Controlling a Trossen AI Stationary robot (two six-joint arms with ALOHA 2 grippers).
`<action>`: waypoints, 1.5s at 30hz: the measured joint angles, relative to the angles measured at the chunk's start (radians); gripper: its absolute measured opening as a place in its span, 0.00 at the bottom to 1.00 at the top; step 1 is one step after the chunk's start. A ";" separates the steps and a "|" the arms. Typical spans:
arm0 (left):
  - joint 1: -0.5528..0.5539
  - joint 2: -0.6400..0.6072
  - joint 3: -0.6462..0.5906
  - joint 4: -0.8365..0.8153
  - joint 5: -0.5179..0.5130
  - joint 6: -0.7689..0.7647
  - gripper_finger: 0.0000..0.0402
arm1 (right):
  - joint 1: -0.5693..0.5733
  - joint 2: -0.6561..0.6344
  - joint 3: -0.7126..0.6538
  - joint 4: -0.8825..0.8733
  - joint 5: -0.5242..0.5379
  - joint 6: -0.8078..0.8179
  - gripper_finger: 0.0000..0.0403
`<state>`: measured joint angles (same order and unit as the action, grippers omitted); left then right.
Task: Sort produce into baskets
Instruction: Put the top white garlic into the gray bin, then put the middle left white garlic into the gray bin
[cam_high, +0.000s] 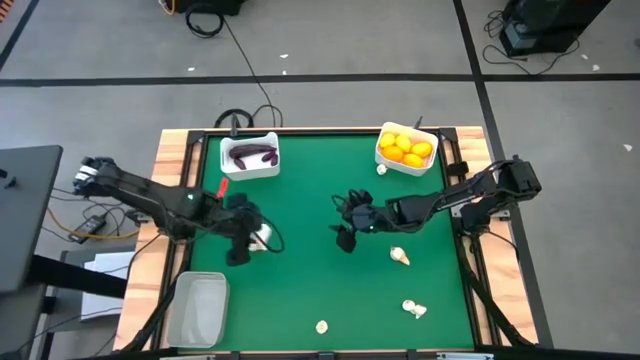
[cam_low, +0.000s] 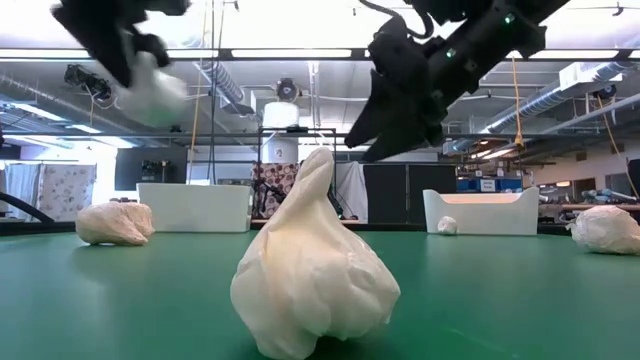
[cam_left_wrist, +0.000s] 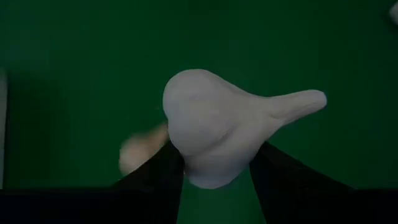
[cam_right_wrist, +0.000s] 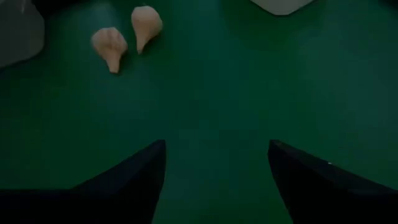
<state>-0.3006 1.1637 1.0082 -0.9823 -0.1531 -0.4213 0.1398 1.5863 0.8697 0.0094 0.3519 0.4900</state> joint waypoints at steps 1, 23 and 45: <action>-0.005 0.000 0.019 -0.067 0.021 -0.047 0.43 | 0.001 0.000 -0.009 0.028 0.000 0.000 0.72; -0.349 0.011 -0.170 -0.024 0.495 -0.727 0.47 | -0.014 0.000 -0.126 0.331 -0.006 -0.093 0.72; -0.336 0.011 -0.011 -0.019 0.329 -0.541 0.70 | -0.012 -0.001 -0.126 0.364 -0.032 -0.074 0.72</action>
<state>-0.6366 1.1744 0.9972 -1.0012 0.1759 -0.9623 0.1280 1.5856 0.7439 0.3733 0.3199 0.4164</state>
